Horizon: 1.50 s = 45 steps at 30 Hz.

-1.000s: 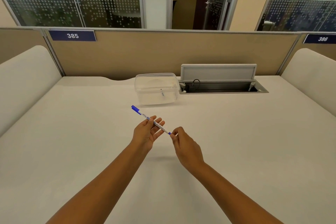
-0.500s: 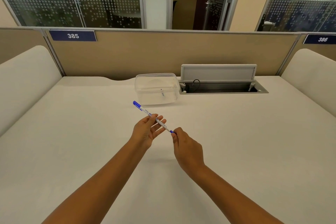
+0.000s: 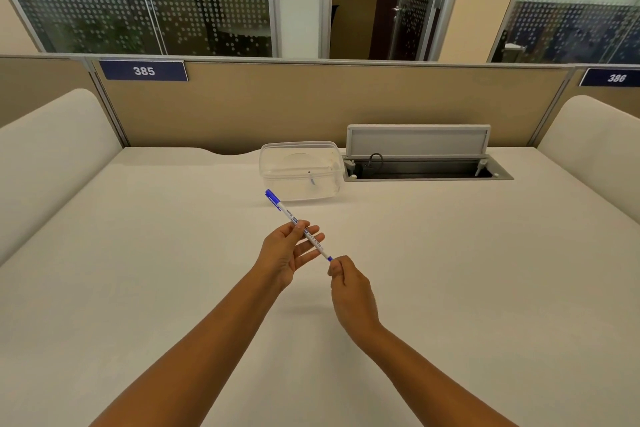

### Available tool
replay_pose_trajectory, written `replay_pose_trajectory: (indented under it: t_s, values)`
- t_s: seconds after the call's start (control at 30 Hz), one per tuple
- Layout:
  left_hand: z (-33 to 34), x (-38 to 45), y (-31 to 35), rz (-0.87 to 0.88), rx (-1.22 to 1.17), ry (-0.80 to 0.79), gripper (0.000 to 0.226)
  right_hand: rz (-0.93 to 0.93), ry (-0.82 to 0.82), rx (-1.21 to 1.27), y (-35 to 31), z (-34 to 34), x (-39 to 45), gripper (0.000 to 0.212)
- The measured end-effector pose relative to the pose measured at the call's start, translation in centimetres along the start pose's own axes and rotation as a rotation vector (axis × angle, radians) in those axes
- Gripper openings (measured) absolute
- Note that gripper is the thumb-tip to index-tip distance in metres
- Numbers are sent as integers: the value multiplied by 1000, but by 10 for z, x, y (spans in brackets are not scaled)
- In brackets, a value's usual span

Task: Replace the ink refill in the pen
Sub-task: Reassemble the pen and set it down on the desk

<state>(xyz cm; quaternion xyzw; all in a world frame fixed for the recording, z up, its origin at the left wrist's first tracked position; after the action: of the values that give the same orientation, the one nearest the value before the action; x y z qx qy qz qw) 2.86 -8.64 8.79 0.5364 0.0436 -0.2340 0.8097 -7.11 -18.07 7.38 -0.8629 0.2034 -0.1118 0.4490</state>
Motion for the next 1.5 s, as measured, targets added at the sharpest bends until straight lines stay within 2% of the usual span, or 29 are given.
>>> replay_pose_trajectory:
  t_s: [0.1,0.17,0.23,0.4,0.53,0.63,0.73,0.83,0.97,1.07,1.2,1.4,1.5]
  values:
    - [-2,2,1,11,80,-36,12,266,-185,353,2,6,-2,28]
    - [-4,2,1,0,117,-53,12,384,-310,495,3,9,-7,28]
    - [-7,2,0,-20,129,-61,13,446,-385,611,2,11,-11,27]
    - [-10,0,-2,-37,150,-71,15,545,-451,861,0,17,-17,29]
    - [-15,1,-4,-69,126,-84,15,579,-530,952,-3,19,-18,30]
    - [-18,3,-1,-74,179,-107,15,517,-554,787,-4,19,-15,29]
    - [-19,6,3,-48,200,-107,14,443,-467,549,-3,16,-8,31]
    - [-16,7,1,-26,197,-93,14,331,-361,365,-2,10,1,24]
    - [-15,7,-5,-8,197,-68,13,198,-246,248,1,4,8,17]
    - [-14,5,-6,7,200,-45,12,157,-176,178,5,1,9,19]
    - [-10,2,-9,16,98,13,12,9,-71,3,1,-4,6,23]
    - [-4,-3,-6,26,73,80,14,-202,16,-400,-10,-1,0,26]
    - [2,-4,-4,46,34,97,14,-260,81,-405,-13,-1,0,27]
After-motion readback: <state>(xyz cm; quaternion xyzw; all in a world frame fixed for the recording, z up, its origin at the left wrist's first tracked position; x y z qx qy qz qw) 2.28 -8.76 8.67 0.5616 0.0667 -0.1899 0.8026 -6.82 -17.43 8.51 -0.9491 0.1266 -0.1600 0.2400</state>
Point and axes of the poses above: each hand's wrist, its own x-axis towards the middle knuckle, its own z-axis out of the palm, y = z × x, the point moved 5 cm from there along x, towards the middle knuckle
